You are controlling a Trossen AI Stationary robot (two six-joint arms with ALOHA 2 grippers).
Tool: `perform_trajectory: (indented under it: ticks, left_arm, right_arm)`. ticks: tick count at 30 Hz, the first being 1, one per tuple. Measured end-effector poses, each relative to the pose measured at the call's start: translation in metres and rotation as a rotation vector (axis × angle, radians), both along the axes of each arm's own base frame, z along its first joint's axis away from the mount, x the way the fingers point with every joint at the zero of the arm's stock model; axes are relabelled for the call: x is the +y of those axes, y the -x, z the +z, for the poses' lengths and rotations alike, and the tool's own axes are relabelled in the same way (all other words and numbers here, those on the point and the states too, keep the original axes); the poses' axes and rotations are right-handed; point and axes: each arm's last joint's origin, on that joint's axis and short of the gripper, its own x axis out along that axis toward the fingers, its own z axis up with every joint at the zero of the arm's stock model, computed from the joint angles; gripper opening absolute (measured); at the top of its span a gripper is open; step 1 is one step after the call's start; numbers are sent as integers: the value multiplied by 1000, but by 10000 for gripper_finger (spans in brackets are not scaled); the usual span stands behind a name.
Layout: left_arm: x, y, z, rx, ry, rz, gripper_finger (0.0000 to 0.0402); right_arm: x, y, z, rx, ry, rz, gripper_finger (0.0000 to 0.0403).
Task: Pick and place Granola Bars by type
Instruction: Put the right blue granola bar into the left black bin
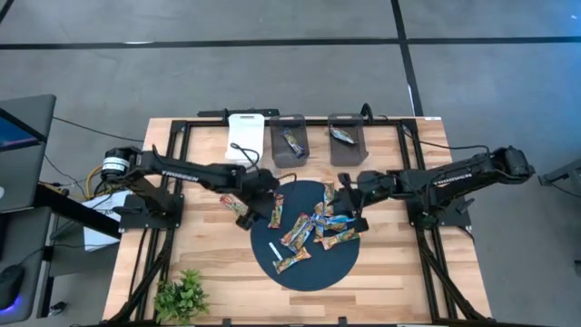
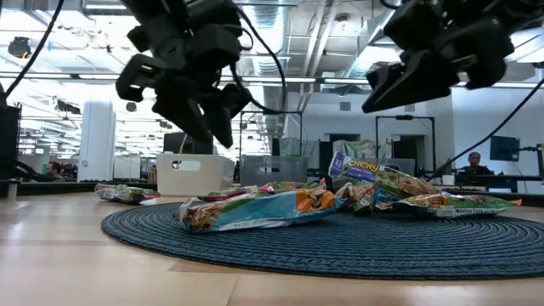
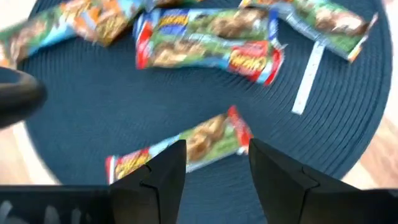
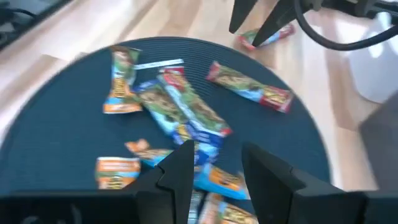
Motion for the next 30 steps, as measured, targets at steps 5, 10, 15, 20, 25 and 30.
perform_trajectory:
  ticks: [5,10,15,20,25,30]
  left_arm:
    - [-14,2,-8,-22,-10,-21,169]
    - [-14,6,-15,-2,-52,39,169]
    - [-13,7,-15,9,-65,62,169]
    - [-13,7,-15,7,-73,52,169]
    - [-12,7,-15,7,-75,51,169]
    - [-11,7,-15,6,-75,54,169]
  right_arm:
    - [11,1,0,10,-19,-52,127]
    - [13,4,-3,62,-70,-147,127]
    - [15,0,-12,108,-97,-180,127]
    - [16,-10,-37,202,-88,-192,127]
    - [20,-20,-46,212,-85,-173,127]
    - [21,-22,-53,245,-97,-160,127]
